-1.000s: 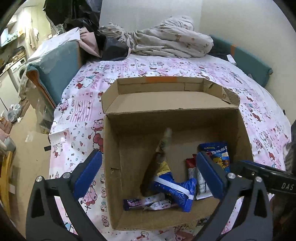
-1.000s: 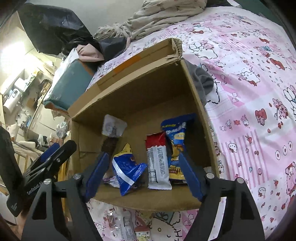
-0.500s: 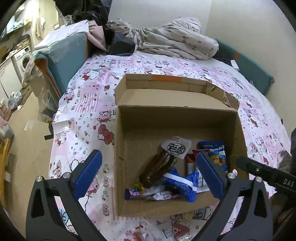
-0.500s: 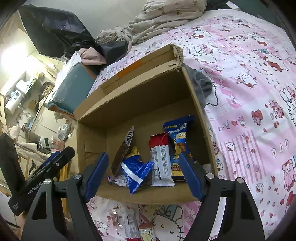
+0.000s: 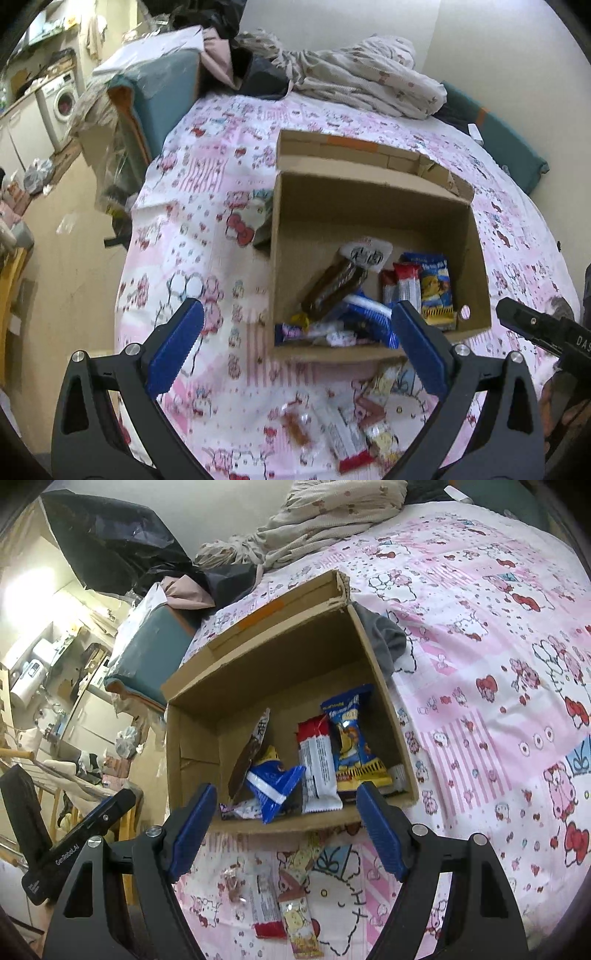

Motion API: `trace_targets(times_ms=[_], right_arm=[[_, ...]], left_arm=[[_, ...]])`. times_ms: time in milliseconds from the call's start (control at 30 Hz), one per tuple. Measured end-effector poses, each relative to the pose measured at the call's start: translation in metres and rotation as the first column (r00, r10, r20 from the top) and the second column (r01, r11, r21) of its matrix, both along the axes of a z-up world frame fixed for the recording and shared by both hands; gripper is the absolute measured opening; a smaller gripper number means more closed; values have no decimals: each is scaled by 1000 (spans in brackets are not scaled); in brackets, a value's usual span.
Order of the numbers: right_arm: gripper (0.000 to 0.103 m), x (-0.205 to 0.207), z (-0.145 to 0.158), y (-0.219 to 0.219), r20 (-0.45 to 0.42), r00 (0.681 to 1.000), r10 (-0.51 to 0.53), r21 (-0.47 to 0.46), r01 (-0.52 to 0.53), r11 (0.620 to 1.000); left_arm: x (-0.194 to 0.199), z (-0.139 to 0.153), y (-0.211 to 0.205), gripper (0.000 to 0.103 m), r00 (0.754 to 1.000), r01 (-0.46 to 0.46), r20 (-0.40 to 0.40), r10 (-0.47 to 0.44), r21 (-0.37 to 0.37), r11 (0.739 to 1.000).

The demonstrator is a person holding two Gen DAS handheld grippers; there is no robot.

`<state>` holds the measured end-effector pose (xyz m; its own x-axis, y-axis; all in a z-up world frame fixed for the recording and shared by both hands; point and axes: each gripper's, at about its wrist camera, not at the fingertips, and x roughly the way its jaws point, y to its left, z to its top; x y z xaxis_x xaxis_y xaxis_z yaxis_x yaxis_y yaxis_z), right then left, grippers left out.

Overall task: Organize snacks
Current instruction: 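Move both tools back to the pile beside the box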

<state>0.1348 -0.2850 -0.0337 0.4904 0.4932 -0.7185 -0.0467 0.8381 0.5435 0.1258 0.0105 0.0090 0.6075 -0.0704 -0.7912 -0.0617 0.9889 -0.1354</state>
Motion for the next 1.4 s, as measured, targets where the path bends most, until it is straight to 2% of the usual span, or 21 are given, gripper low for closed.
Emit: trace_targets(times_ms=[167, 367, 533, 600, 700, 800, 867, 933, 1133, 1300, 1333, 1400], right_arm=[[81, -16, -7, 4, -34, 999, 19, 17, -18, 1000], [81, -32, -25, 5, -119, 993, 26, 47, -20, 999], [81, -37, -53, 2, -241, 971, -3, 4, 4, 1000], [81, -35, -66, 2, -298, 954, -12, -5, 11, 1000], [81, -34, -76, 5, -340, 940, -3, -4, 2, 1000], [81, -31, -78, 11, -343, 939, 9, -20, -16, 1000], [81, -30, -79, 15, -343, 939, 16, -28, -27, 999], [81, -30, -81, 17, -344, 939, 23, -29, -35, 999], [81, -30, -82, 18, -350, 936, 27, -41, -43, 998], [81, -31, -83, 18, -353, 936, 17, -47, -36, 998], [81, -31, -84, 18, -354, 935, 19, -50, -39, 998], [81, -32, -86, 18, -363, 931, 29, -50, -51, 997]], left_arm=[[-19, -11, 12, 100, 998, -42, -51, 41, -19, 999], [-34, -27, 35, 100, 984, -143, -119, 135, -64, 988], [-35, -43, 45, 100, 965, -202, -185, 188, -60, 978], [-36, -51, 45, 100, 958, -210, -210, 194, -55, 976], [-37, -70, 35, 99, 946, -188, -276, 171, -38, 981], [-37, -94, 20, 92, 928, -145, -352, 121, -42, 989], [-36, -109, 11, 82, 915, -126, -391, 97, -49, 991], [-35, -120, 6, 79, 902, -126, -422, 88, -62, 990], [-25, -141, -5, 60, 883, -131, -463, 73, -94, 987], [-21, -153, -18, 54, 865, -107, -499, 49, -87, 990], [-20, -156, -19, 49, 864, -101, -501, 47, -82, 992], [-21, -158, -19, 46, 865, -106, -499, 53, -79, 991]])
